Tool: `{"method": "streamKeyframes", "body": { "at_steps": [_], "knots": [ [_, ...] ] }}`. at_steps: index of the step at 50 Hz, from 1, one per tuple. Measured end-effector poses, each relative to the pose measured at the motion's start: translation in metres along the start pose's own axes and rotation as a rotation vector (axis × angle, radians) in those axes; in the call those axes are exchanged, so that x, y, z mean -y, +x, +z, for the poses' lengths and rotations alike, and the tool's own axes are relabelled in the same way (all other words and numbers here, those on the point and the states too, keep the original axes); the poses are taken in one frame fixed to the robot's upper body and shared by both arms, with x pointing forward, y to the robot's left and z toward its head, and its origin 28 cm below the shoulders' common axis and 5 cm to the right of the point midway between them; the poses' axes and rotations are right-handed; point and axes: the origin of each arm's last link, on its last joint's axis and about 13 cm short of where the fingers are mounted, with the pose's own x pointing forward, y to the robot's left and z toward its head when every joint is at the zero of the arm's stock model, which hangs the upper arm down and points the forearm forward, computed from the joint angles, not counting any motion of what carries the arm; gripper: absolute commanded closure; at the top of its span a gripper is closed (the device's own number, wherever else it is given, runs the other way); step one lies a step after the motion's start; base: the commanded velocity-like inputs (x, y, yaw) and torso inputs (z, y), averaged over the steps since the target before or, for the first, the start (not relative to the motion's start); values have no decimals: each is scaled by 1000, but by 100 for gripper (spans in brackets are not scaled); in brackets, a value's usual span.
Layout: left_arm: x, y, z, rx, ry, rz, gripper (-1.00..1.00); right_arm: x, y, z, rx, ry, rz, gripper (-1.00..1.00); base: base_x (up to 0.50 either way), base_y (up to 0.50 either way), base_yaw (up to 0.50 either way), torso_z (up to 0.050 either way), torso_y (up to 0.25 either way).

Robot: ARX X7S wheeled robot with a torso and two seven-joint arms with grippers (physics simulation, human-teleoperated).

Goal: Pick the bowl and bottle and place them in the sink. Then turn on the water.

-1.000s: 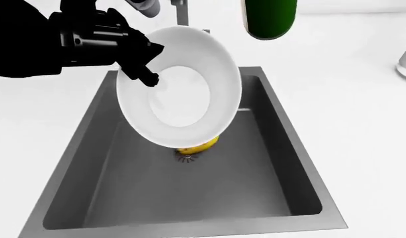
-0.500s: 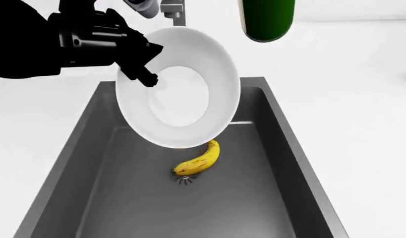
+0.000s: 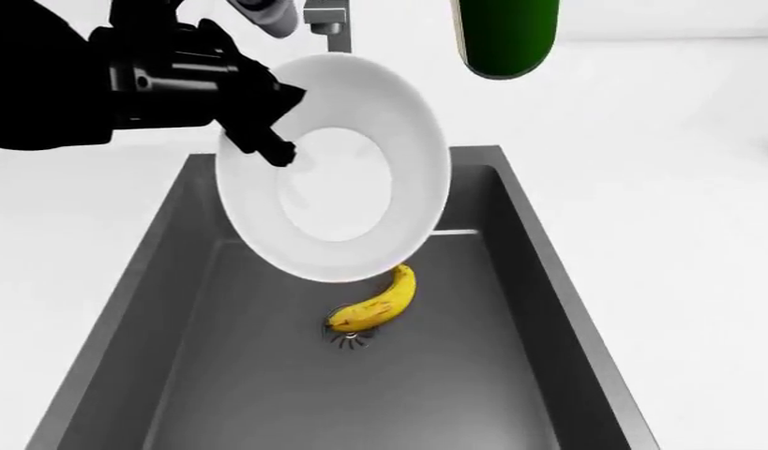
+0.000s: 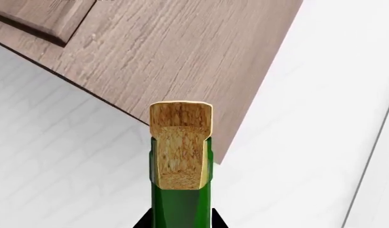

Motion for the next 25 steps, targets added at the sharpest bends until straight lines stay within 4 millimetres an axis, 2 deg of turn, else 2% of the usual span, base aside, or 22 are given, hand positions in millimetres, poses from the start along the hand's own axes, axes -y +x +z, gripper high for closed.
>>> {"method": "streamKeyframes", "body": {
  "at_steps": [25],
  "knots": [
    [-9, -11, -7, -16, -15, 40, 100, 0, 1, 3, 9, -4, 9, 100, 0, 0, 0, 0, 1]
  ]
}}
